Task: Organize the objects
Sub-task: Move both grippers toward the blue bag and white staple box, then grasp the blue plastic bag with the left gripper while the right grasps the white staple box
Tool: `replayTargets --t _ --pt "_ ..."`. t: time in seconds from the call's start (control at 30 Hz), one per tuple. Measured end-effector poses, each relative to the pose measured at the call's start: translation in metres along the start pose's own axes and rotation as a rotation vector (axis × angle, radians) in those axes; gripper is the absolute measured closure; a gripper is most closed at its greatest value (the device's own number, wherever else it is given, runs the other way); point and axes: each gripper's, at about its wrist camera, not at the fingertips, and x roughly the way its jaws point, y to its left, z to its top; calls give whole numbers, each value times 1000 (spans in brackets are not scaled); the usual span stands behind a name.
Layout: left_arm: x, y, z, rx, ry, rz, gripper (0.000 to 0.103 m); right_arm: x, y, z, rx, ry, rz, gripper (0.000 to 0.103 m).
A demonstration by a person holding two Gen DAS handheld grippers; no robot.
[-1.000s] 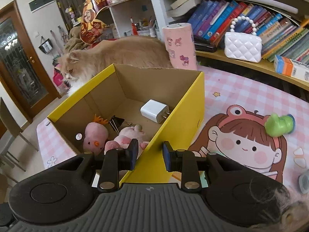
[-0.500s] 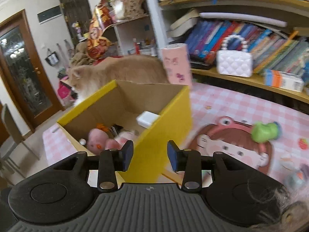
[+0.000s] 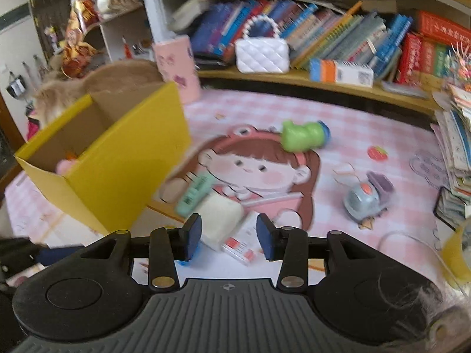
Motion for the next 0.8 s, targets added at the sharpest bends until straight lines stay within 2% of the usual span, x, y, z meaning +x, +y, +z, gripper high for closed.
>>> replayTargets --t 0.17,0.57,0.73,0.8 --pt "10 -7 6 3 8 3 38 11 -10 -10 -57 35 -34 55" --pt "26 -18 16 16 33 22 39 45 -11 -7 -145 103 -2 43" --pt "29 -21 17 21 43 31 39 56 -9 -5 -254 101 4 29" --pt "30 -21 18 21 41 36 39 56 -12 -4 -300 102 18 29"
